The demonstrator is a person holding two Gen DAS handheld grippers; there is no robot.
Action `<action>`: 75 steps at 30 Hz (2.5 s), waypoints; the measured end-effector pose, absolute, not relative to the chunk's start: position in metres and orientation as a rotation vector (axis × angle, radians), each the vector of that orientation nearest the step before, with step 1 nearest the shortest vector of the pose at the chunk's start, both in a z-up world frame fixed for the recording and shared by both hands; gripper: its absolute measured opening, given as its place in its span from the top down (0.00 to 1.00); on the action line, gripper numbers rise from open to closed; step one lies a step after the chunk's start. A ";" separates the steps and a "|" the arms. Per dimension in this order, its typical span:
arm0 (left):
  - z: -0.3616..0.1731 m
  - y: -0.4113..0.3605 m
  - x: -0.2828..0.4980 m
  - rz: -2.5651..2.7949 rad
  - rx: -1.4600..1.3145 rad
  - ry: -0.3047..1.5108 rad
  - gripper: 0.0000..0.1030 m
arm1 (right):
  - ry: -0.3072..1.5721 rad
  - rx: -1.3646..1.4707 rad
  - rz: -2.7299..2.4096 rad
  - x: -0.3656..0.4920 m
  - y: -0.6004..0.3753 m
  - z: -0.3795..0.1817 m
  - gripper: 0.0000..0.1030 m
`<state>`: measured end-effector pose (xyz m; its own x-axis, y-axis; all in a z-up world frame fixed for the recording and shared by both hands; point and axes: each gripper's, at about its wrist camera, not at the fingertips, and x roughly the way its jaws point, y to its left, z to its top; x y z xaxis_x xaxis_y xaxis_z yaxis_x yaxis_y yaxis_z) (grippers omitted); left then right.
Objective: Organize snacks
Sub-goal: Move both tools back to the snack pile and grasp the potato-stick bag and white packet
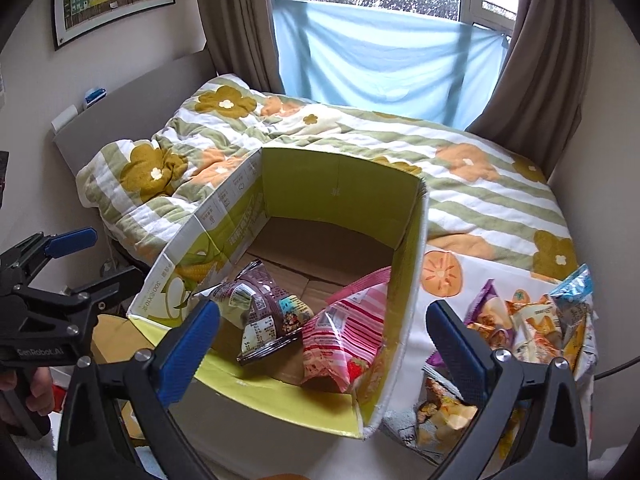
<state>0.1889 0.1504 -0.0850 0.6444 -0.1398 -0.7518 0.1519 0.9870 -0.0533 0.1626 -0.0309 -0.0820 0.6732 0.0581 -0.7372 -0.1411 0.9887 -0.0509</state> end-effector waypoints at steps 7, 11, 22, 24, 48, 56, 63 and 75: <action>-0.070 0.128 0.177 -0.191 0.034 0.813 0.04 | 0.785 -0.066 0.105 0.139 -0.051 -0.066 0.00; -0.062 0.102 0.172 -0.219 0.026 0.801 0.04 | 0.769 -0.053 0.090 0.122 -0.079 -0.056 0.00; -0.055 -0.046 0.170 -0.325 0.018 0.805 0.04 | 0.760 -0.024 -0.084 0.067 -0.215 -0.048 0.00; -0.057 -0.077 0.172 -0.352 0.012 0.812 0.04 | 0.774 -0.007 -0.098 0.059 -0.240 -0.051 0.00; -0.197 -0.287 0.247 -0.535 0.237 1.131 0.04 | 1.003 0.247 -0.212 0.041 -0.373 -0.181 0.00; -0.227 -0.301 0.258 -0.581 0.297 1.181 0.04 | 1.043 0.243 -0.244 0.052 -0.373 -0.208 0.00; -0.240 -0.310 0.256 -0.622 0.323 1.194 0.06 | 1.063 0.239 -0.250 0.056 -0.374 -0.223 0.01; -0.240 -0.306 0.248 -0.673 0.310 1.187 0.42 | 1.068 0.246 -0.260 0.060 -0.370 -0.230 0.03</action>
